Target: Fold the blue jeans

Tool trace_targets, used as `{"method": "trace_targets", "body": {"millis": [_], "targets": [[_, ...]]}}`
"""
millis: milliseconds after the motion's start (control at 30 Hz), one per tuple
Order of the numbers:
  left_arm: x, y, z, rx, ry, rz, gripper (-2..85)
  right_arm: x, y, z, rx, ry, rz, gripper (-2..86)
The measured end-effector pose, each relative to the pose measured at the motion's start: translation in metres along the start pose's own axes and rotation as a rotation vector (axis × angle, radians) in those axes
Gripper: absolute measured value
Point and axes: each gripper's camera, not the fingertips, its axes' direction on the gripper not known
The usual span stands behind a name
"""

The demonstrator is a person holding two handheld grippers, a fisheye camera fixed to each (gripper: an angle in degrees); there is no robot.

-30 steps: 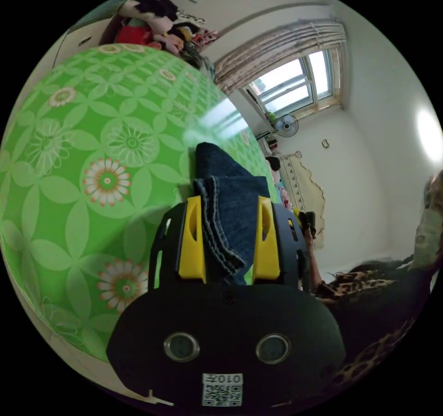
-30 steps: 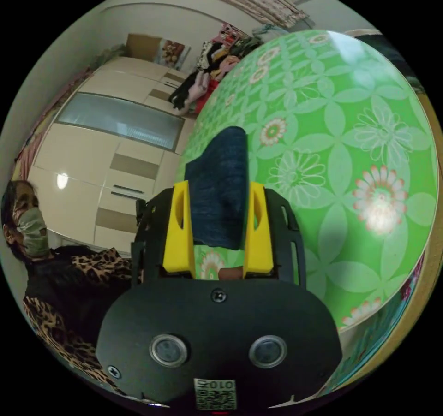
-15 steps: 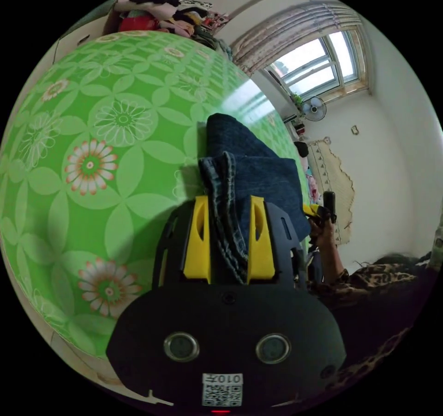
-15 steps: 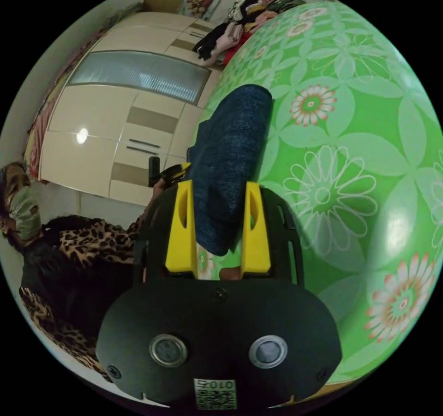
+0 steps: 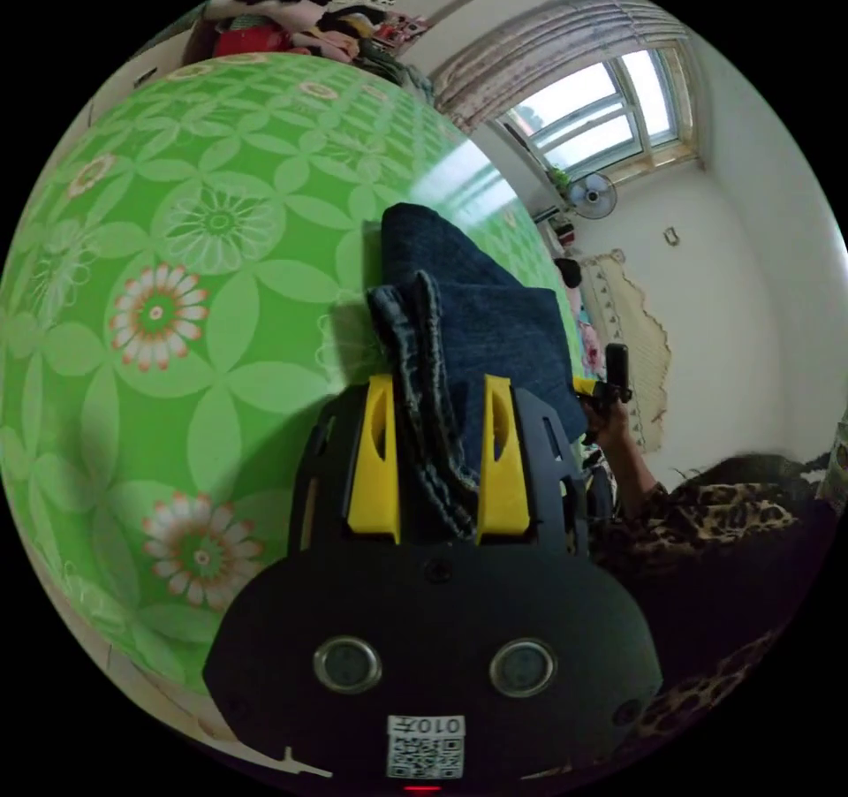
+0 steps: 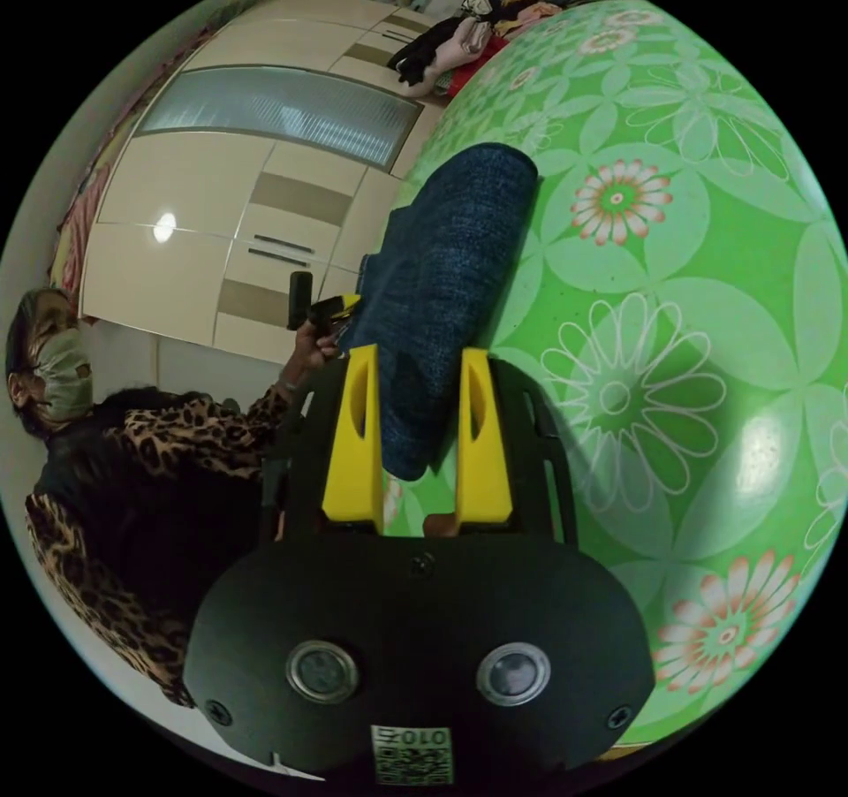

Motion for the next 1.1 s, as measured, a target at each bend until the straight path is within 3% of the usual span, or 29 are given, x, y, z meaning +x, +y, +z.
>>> {"method": "trace_targets", "body": {"millis": [133,200,367,533,833,1100], "targets": [[-0.013,-0.011,0.006,-0.056,0.084,0.036,13.7,0.0,-0.009,0.001,-0.053,0.024,0.006,12.3],[-0.028,-0.019,0.018,-0.096,0.273,0.028,13.5,0.0,-0.012,0.002,-0.059,0.034,0.026,12.2],[-0.063,-0.015,0.022,-0.055,0.439,-0.033,12.0,0.002,-0.006,-0.001,-0.056,0.003,0.086,12.4],[-0.062,-0.005,0.0,-0.02,0.328,-0.025,11.2,0.0,-0.007,0.001,-0.073,0.065,0.072,10.1],[-0.061,-0.023,0.022,-0.026,0.446,-0.033,10.1,0.004,-0.023,0.018,-0.102,-0.009,0.162,7.8],[-0.028,0.021,0.031,-0.049,0.441,-0.139,8.0,-0.001,0.006,0.001,-0.092,-0.022,0.133,6.6]]}}
